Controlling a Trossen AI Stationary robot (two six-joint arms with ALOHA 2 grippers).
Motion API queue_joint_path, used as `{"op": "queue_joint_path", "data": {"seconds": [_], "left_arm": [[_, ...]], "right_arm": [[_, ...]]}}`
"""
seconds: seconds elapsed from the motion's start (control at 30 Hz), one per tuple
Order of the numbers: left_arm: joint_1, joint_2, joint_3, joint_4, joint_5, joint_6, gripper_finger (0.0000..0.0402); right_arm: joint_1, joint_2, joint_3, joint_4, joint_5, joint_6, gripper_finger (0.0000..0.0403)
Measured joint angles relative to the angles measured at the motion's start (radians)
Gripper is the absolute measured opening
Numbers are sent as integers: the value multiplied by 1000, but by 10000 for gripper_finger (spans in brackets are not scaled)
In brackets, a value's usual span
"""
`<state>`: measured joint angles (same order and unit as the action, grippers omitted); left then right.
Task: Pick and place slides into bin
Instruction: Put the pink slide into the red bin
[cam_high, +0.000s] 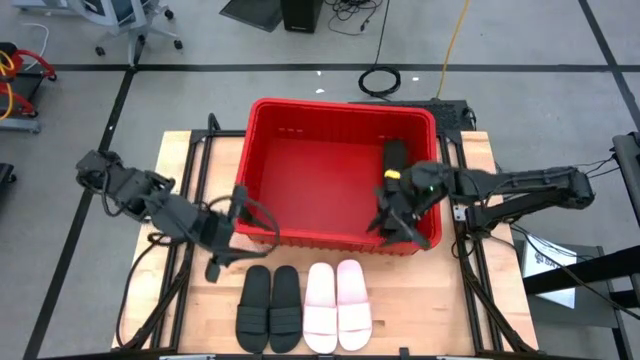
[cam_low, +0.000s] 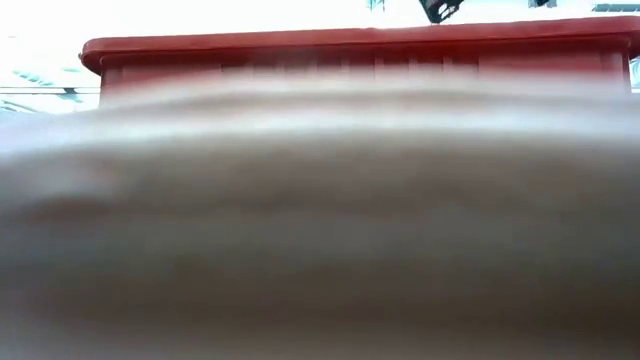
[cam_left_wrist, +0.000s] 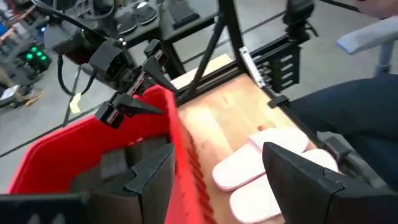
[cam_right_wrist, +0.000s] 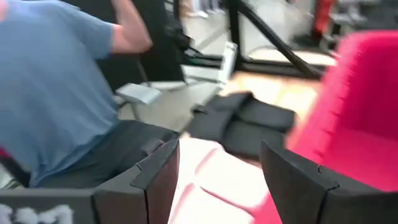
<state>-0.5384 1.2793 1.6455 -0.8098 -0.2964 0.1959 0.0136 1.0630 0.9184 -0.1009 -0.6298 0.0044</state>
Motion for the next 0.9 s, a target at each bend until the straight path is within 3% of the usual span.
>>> {"op": "queue_joint_path", "data": {"seconds": [0.1,0.2,0.6,0.9], "left_arm": [[-47,11,0,15,-50,4,241],[-91,26,0,40,-134,2,241],[-205,175,0,156,-394,55,241],[-258,242,-1,211,-559,-102,241]], "right_arm": [[81,0,-40,111,21,7,212],[170,0,-54,166,115,-43,212],[418,5,-54,210,601,-177,212],[506,5,-54,259,705,-200,212]]}}
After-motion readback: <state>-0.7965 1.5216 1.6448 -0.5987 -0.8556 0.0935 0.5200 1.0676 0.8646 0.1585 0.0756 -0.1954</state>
